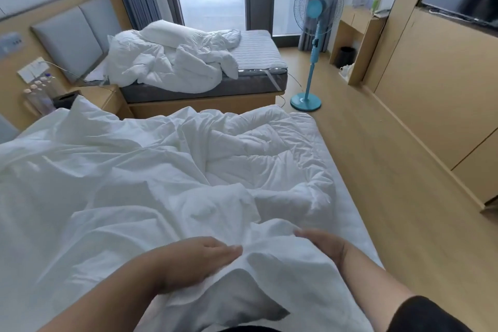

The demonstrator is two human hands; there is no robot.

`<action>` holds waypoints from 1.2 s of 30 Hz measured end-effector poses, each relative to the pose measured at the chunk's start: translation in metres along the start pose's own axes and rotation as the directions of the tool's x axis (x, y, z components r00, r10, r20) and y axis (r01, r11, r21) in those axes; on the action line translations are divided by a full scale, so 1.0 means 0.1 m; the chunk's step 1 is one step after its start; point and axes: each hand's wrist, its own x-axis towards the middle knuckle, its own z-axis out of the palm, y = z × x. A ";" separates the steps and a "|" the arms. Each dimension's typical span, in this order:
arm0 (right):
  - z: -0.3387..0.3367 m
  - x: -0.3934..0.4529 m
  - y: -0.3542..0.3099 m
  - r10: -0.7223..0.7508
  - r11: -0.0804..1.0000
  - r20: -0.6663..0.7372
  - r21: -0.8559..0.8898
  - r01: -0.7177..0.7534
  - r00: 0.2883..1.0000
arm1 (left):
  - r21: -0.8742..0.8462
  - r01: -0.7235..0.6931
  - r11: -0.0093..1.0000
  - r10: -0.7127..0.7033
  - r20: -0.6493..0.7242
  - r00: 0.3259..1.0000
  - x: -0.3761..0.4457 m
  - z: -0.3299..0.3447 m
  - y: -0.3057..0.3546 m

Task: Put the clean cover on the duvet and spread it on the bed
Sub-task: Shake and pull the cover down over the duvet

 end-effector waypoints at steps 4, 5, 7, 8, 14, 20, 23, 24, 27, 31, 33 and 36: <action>-0.03 -0.49 -0.57 -0.472 0.868 -0.089 0.130 0.480 0.877 | 0.034 0.024 0.999 -0.026 0.059 0.998 0.05 0.20 -0.01; -0.07 -0.64 -0.67 -0.558 0.816 -0.112 0.110 0.568 0.823 | 0.018 -0.026 1.000 0.024 0.070 0.997 0.06 0.23 0.01; -0.18 -0.87 -0.71 -0.624 0.760 -0.123 0.133 0.636 0.771 | -0.012 -0.088 0.996 0.089 0.053 0.995 0.04 0.24 0.10; -0.26 -0.92 -0.64 -0.596 0.784 -0.182 0.082 0.616 0.783 | -0.098 -0.089 0.991 0.092 0.024 0.995 0.06 0.24 0.13; -0.72 -0.73 0.59 -0.137 0.991 -0.674 -0.098 0.096 0.726 | 0.047 -0.098 0.994 0.089 0.176 0.980 0.30 0.57 0.13; -0.54 -1.06 1.28 -0.228 0.970 -0.861 -0.241 0.029 0.454 | -0.105 -0.241 0.965 0.262 0.330 0.907 0.35 0.74 0.05; -0.31 -1.48 1.69 -0.159 0.981 -0.887 -0.190 -0.029 0.434 | -0.004 -0.313 0.950 0.287 0.413 0.864 0.39 0.89 -0.07; -0.22 -1.61 1.85 -0.142 0.982 -0.887 -0.183 -0.053 0.439 | 0.051 -0.342 0.938 0.291 0.418 0.860 0.41 0.98 -0.11; 0.03 -1.97 2.33 -0.102 0.968 -0.898 -0.188 -0.164 0.427 | 0.139 -0.392 0.910 0.302 0.425 0.853 0.49 1.33 -0.11; 0.26 -2.48 2.85 -0.019 0.975 -0.888 -0.119 -0.190 0.460 | 0.228 -0.440 0.868 0.264 0.540 0.799 0.35 1.76 0.03; 0.27 -2.69 3.00 -0.013 0.980 -0.899 -0.098 -0.173 0.437 | 0.288 -0.489 0.823 0.256 0.581 0.773 0.27 1.89 0.16; 0.18 -2.93 3.17 -0.043 0.991 -0.924 -0.087 -0.100 0.381 | 0.366 -0.543 0.756 0.250 0.605 0.756 0.27 2.08 0.41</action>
